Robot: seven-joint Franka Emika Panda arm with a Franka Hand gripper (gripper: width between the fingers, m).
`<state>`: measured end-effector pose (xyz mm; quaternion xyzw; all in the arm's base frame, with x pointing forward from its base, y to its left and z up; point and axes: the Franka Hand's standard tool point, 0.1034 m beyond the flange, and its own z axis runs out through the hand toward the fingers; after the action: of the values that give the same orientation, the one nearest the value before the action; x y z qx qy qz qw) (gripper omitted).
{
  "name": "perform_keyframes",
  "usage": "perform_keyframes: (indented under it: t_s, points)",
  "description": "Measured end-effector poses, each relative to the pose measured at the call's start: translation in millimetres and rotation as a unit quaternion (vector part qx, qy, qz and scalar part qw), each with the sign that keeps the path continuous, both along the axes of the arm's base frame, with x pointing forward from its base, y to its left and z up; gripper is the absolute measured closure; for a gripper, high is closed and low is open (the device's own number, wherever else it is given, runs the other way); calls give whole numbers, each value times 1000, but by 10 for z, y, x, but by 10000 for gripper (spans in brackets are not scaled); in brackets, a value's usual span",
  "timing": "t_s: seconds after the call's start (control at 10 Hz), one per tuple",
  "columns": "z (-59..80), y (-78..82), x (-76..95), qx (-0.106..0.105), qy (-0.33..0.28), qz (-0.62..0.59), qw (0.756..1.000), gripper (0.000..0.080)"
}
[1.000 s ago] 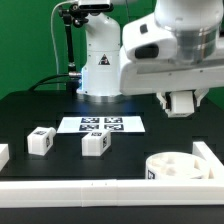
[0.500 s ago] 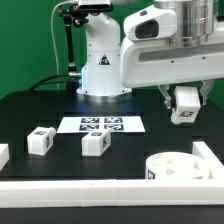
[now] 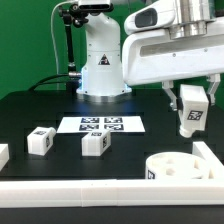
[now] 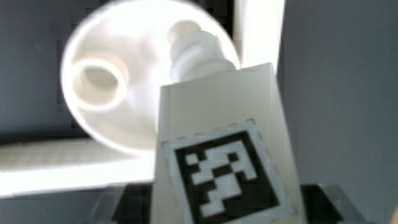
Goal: Assemble stool
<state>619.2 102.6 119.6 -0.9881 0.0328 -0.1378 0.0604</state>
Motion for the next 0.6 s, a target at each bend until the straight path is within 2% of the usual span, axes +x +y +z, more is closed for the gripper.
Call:
perform_keyframes:
  t_s: [0.1,0.3,0.6]
  points:
    - [-27,5,-27,-1,-12,0,1000,471]
    - [-16,15,17,-1,-72,-2,997,471]
    - [-43,-67,231,-9,-87,13,996,471]
